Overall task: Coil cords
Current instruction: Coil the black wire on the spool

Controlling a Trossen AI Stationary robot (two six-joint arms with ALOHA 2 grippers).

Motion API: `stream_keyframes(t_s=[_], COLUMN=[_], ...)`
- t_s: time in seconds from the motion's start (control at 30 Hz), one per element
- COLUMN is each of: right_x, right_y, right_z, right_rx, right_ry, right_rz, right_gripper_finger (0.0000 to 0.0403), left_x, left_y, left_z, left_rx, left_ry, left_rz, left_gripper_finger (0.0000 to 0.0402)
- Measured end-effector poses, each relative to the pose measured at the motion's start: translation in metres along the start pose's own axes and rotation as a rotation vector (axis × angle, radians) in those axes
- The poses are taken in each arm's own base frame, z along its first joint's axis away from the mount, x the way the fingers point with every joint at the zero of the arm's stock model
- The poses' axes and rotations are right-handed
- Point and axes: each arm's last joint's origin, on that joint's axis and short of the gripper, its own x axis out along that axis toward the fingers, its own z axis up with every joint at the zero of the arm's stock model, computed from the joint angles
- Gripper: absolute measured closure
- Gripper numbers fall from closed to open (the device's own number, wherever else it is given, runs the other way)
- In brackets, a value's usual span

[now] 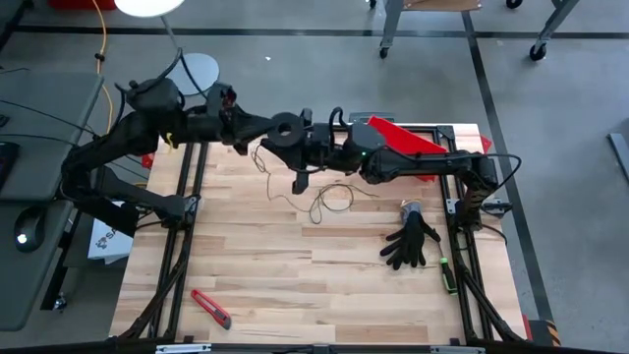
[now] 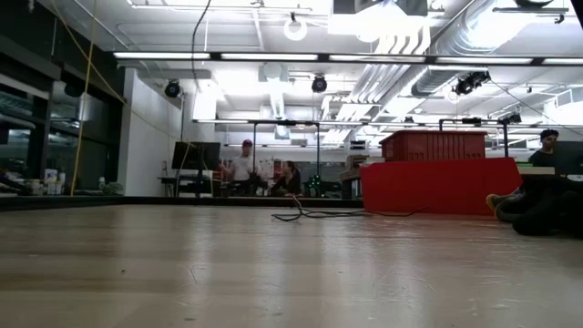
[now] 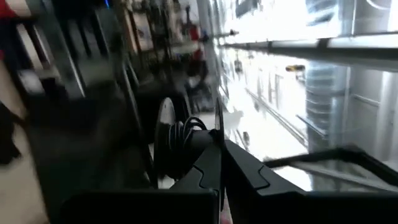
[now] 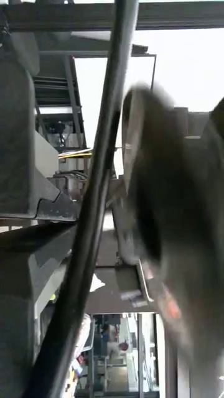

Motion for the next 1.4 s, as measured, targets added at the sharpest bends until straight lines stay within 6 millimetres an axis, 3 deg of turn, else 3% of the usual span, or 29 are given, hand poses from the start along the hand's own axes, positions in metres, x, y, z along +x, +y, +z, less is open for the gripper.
stream_keyframes(t_s=[0.33, 0.57, 0.73, 0.9, 1.4], right_x=[-0.001, -0.003, -0.007, -0.009, -0.012], right_y=[-0.009, -0.020, -0.030, -0.033, -0.044], right_z=[-0.001, -0.005, -0.008, -0.011, -0.015], right_rx=[-0.099, -0.163, -0.159, -0.152, -0.056], right_ry=[0.011, 0.098, 0.181, 0.232, 0.295], right_rz=[0.044, 0.050, 0.050, 0.063, 0.018], right_gripper_finger=[0.0403, 0.0403, 0.0403, 0.0403, 0.0403], left_x=[-0.006, -0.030, -0.051, -0.064, -0.071], left_y=[0.011, 0.019, 0.030, 0.031, 0.031], left_z=[-0.014, -0.015, -0.012, -0.006, 0.005], left_rx=[-0.132, -0.095, -0.010, 0.103, 0.628], left_ry=[0.245, 0.266, 0.232, 0.171, 0.025], left_rz=[0.124, 0.272, 0.421, 0.459, 0.538], left_gripper_finger=[0.0402, 0.0402, 0.0401, 0.0402, 0.0401])
